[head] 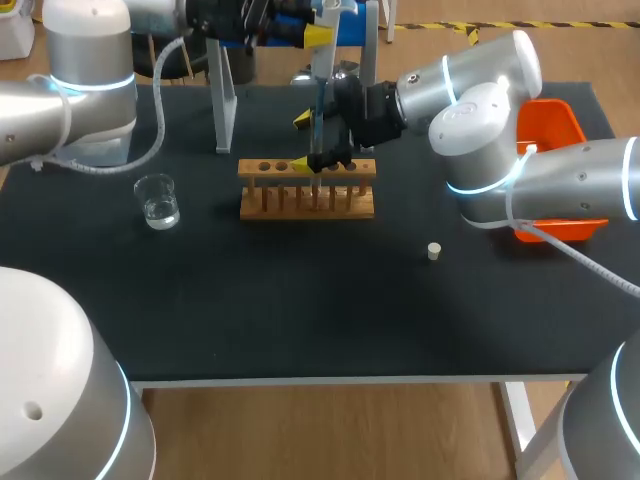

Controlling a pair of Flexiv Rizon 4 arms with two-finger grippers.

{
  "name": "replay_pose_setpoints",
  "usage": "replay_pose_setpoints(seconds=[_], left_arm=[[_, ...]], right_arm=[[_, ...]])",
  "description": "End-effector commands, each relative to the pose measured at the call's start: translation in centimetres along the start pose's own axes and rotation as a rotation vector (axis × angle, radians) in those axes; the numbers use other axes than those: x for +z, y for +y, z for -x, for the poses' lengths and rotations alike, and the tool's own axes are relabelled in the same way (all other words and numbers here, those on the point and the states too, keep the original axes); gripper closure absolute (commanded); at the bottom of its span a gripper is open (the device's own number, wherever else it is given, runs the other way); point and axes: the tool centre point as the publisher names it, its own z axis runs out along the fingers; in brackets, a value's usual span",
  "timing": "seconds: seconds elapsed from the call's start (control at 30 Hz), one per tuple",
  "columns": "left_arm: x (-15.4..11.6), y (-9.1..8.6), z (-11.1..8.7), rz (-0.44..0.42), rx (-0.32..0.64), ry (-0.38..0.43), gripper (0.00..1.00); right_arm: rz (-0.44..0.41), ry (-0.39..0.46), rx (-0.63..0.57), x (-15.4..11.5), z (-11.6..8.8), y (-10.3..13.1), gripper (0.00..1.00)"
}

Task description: Invert the test tube, pick up the pipette, mount the tip to pipette, aspirate from beaker and dispense into the tube, eject the tip, return the pipette, and cap with the stopper.

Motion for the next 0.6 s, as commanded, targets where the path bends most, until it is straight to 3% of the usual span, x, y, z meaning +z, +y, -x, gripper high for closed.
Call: replay_pose_setpoints(seconds=[0.03, 0.6], left_arm=[[0.03, -0.43, -0.12, 0.008, 0.000, -0.005, 1.00], [0.34, -1.21, -0.20, 0.025, 0.005, -0.004, 1.00]], right_arm=[[-0.001, 0.003, 0.000, -0.02, 0.10, -0.02, 0.00], [-0.001, 0.003, 0.000, -0.02, 0.10, -0.02, 0.00]])
